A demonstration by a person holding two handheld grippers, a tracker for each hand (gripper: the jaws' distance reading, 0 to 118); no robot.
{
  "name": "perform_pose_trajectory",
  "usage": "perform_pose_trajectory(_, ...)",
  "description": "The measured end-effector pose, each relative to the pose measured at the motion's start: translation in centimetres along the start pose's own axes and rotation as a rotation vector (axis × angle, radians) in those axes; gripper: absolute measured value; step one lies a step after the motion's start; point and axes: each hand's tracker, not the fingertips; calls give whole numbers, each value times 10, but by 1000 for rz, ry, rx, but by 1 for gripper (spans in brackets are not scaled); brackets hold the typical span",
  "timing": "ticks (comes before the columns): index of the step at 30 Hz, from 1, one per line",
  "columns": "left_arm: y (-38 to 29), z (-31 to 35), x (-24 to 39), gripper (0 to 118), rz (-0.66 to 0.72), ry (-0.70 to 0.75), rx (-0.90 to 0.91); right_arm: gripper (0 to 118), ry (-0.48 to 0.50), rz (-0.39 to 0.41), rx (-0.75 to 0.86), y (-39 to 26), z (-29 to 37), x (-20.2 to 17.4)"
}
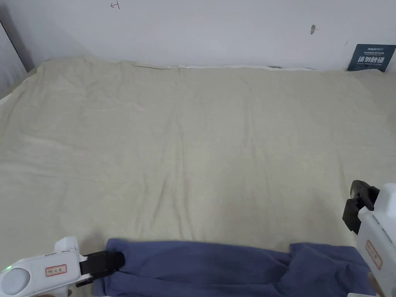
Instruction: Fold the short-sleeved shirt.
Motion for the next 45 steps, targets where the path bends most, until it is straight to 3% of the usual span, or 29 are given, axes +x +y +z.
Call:
perform_pose_trajectory(2, 1, -5, -1, 15, 12, 2, -10, 1, 3, -6, 1, 0, 1, 1)
perform_pose_trajectory(4, -1, -6, 5, 8, -40, 39, -2, 1, 3, -8, 0, 0, 2, 2)
perform_pose_trajectory(14, 19, 53, 39, 6, -193, 109, 112, 1, 8, -27, 29, 8, 8, 12)
perform_pose_trajectory(23, 18, 87, 56, 6, -208, 241, 143, 1, 24, -42, 55, 7, 17, 21)
perform_pose_trajectory(35, -44, -18, 202, 6, -327, -2, -42, 1, 20, -65, 72, 3, 32, 42)
perform_pose_trajectory(41, -62, -82, 209, 6, -348, 18, -123, 1, -9, -67, 76, 2, 39, 57)
perform_pose_trajectory(43, -73, -83, 235, 11, -369, 48, -159, 1, -16, -67, 74, 0, 39, 61)
perform_pose_trajectory(44, -76, -84, 235, 22, -385, 59, -160, 1, -20, -67, 72, 0, 39, 62)
perform_pose_trajectory(45, -77, -84, 235, 46, -390, 66, -157, 1, -21, -69, 70, -1, 39, 63)
